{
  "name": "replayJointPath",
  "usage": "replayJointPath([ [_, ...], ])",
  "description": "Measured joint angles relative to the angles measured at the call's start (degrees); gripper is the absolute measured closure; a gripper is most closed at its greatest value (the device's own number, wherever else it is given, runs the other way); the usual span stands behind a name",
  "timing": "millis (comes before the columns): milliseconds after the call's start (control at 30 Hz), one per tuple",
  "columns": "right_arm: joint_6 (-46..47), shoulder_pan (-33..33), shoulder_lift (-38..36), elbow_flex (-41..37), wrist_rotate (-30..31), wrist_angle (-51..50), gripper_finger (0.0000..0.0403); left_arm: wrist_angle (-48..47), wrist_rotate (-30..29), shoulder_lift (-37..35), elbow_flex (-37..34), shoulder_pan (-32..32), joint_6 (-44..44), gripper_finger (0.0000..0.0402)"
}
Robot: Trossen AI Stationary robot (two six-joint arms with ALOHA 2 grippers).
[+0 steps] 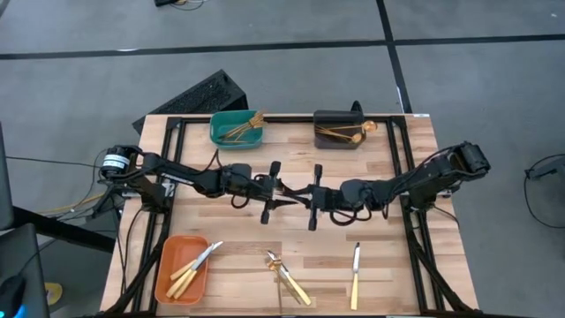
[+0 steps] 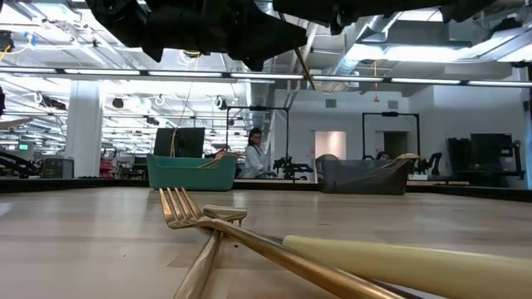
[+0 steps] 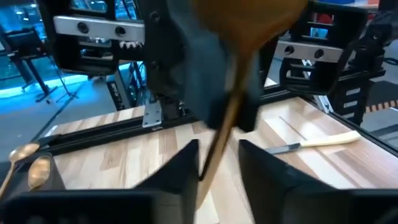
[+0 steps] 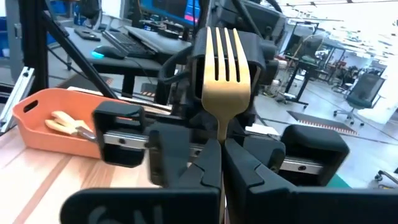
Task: Sort silverware by color (type)
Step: Put the gold fork into the green bin
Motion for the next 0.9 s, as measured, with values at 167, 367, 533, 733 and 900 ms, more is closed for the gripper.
replayJointPath([
  [167, 0.1, 1.0, 0.1, 0.0, 1.4, -0.6, 0.0367, -4.1, -2.8, -0.7, 0.1, 0.3, -0.3, 0.0388],
  [367, 0.2, 3.2, 0.1, 0.0, 19.7, -4.0, 0.0358, -18.6, -17.9, -5.2, 0.2, 1.4, -0.6, 0.0395],
  [533, 5.7, 3.3, 0.0, 0.1, 28.6, -8.9, 0.0364, -29.8, -24.8, -10.1, -0.1, 3.2, -0.7, 0.0397],
  [733, 18.0, 1.7, 0.0, 0.1, 29.1, -15.4, 0.0364, -41.7, -32.7, -15.6, 0.5, 10.0, 2.4, 0.0397],
  [900, 19.9, 1.9, 0.0, 0.0, 29.1, -18.7, 0.0364, -51.3, -30.3, -16.0, 3.6, 22.3, 7.3, 0.0397],
])
